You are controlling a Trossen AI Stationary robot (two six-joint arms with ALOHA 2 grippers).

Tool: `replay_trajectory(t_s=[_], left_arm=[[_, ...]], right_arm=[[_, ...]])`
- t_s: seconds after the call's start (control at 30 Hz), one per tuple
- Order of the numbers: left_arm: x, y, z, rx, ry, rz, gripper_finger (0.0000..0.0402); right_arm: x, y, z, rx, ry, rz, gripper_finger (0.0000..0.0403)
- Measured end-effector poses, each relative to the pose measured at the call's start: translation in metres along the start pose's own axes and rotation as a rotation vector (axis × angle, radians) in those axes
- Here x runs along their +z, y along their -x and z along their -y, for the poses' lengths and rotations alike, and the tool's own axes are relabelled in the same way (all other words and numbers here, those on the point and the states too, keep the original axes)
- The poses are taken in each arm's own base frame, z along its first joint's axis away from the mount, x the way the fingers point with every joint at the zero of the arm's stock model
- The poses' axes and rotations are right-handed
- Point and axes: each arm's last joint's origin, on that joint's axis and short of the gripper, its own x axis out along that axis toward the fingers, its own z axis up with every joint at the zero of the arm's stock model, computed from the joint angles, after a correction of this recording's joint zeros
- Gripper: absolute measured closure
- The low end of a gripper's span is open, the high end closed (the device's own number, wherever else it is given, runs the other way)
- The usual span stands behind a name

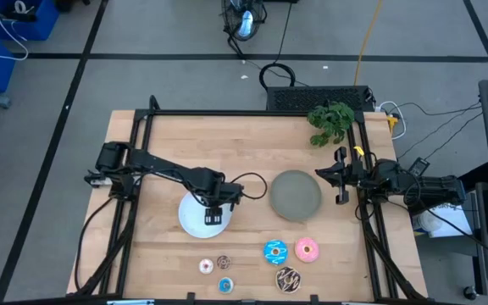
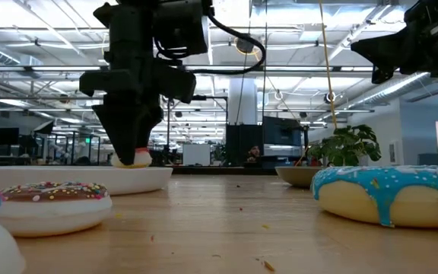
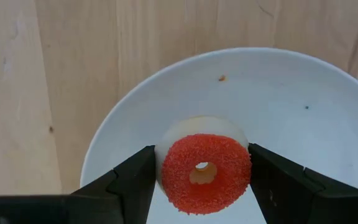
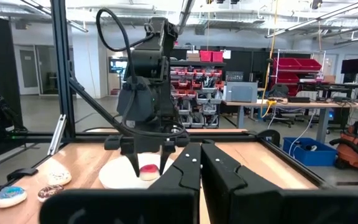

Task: Pick & Place donuts
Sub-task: Put the small orange donut on the white plate

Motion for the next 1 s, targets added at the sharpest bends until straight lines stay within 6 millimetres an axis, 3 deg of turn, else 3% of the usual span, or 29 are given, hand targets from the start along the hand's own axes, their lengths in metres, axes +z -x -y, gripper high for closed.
replay_trajectory(t_s=[0.27,0.67,1.0], left_arm=[[-0.002,-0.019,0.0,0.012,-0.028,-0.083,0.016],[-0.002,-0.02,0.008,0.038,-0.148,-0.071,0.0156],[-0.002,-0.019,0.011,0.049,-0.149,-0.066,0.0055]], right_arm=[[0.0,0.0,0.0,-0.001,0.0,-0.003,0.0403],[-0.001,-0.001,0.0,-0.002,0.0,-0.009,0.0403],[-0.001,-0.001,0.0,-0.001,0.0,-0.009,0.0403]])
